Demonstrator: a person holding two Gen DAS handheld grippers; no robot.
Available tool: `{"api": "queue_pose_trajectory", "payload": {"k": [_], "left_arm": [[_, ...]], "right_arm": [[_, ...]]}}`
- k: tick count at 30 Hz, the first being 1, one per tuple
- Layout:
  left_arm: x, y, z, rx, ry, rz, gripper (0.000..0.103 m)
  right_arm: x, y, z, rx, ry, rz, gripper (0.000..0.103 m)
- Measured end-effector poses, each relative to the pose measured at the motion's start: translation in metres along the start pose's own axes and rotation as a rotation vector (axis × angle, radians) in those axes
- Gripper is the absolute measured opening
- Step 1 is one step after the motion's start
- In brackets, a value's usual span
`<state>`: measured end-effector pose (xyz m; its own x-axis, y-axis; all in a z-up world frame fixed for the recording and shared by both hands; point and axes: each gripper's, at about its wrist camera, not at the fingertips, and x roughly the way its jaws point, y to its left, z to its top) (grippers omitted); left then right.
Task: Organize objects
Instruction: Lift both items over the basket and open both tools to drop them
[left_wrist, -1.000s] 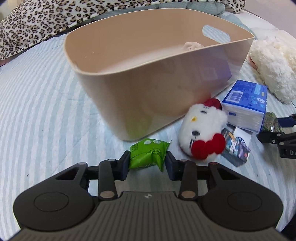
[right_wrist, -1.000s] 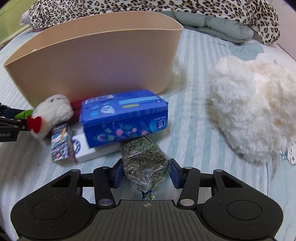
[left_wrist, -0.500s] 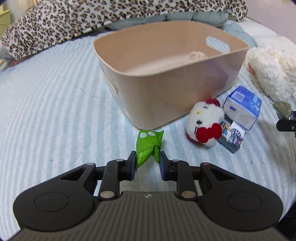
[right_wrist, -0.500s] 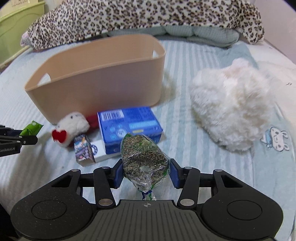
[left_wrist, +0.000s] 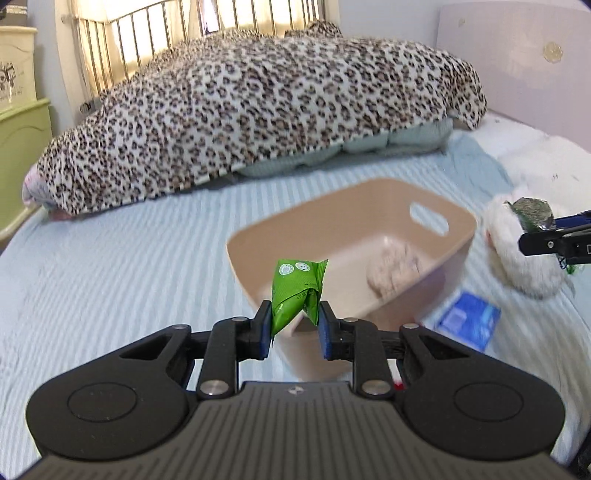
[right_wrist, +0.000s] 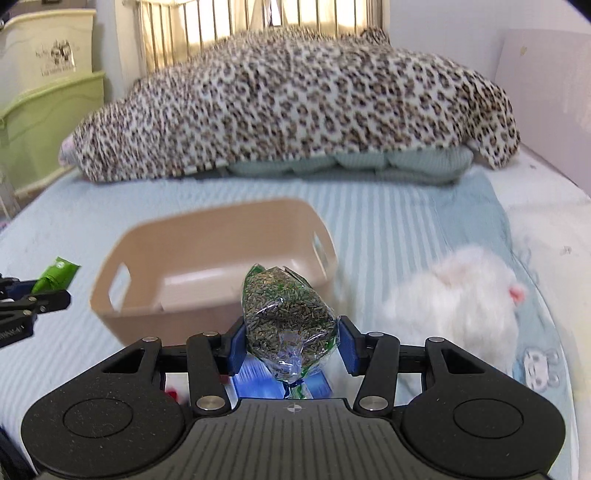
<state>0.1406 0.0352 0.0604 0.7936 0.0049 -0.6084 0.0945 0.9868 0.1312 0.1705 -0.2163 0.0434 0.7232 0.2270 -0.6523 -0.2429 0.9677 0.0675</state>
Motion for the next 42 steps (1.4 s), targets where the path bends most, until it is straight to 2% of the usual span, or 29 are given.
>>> {"api": "queue_pose_trajectory", "payload": {"k": [3, 10, 15, 19, 23, 26, 27, 28, 29, 30, 31, 32, 34, 39, 42], "left_arm": [[0.012, -0.001, 0.018, 0.003, 0.001, 0.021, 0.027], [0.059, -0.015, 0.046, 0.025, 0.018, 0.019, 0.027], [0.105, -0.019, 0.042, -0.003, 0.118, 0.009, 0.027], [0.136, -0.024, 0.032, 0.02, 0.185, 0.045, 0.027], [0.149, -0.022, 0.024, 0.001, 0.232, 0.037, 0.028], [0.148, -0.022, 0.022, -0.016, 0.243, 0.023, 0.032], [0.146, -0.021, 0.022, -0.025, 0.24, 0.016, 0.033], [0.143, -0.02, 0.023, -0.035, 0.237, 0.014, 0.042], [0.139, -0.019, 0.024, -0.046, 0.232, 0.018, 0.049], [0.134, -0.019, 0.025, -0.057, 0.222, 0.023, 0.065], [0.128, -0.018, 0.025, -0.067, 0.206, 0.03, 0.074], [0.123, -0.018, 0.027, -0.076, 0.19, 0.039, 0.074], [0.112, -0.017, 0.03, -0.084, 0.176, 0.039, 0.075], [0.086, -0.015, 0.031, -0.097, 0.156, 0.008, 0.084], [0.072, -0.021, 0.027, -0.064, 0.145, 0.006, 0.085]], "right_arm": [[0.007, 0.008, 0.018, -0.015, -0.03, 0.012, 0.047], [0.048, 0.017, 0.049, -0.044, -0.02, 0.035, 0.047], [0.086, 0.024, 0.055, -0.049, 0.006, 0.028, 0.047], [0.116, 0.031, 0.05, -0.056, 0.062, 0.025, 0.047], [0.136, 0.038, 0.042, -0.095, 0.107, 0.006, 0.047], [0.142, 0.037, 0.038, -0.089, 0.121, 0.002, 0.048], [0.142, 0.036, 0.037, -0.079, 0.12, 0.003, 0.05], [0.142, 0.034, 0.037, -0.067, 0.118, 0.005, 0.059], [0.141, 0.032, 0.037, -0.056, 0.113, 0.005, 0.06], [0.139, 0.03, 0.037, -0.048, 0.105, 0.01, 0.064], [0.136, 0.029, 0.038, -0.046, 0.099, 0.013, 0.068], [0.133, 0.027, 0.04, -0.051, 0.093, 0.012, 0.071], [0.122, 0.025, 0.043, -0.07, 0.071, 0.004, 0.082], [0.085, 0.017, 0.043, -0.09, 0.019, 0.004, 0.095], [0.069, 0.009, 0.036, -0.1, 0.039, 0.017, 0.102]]}}
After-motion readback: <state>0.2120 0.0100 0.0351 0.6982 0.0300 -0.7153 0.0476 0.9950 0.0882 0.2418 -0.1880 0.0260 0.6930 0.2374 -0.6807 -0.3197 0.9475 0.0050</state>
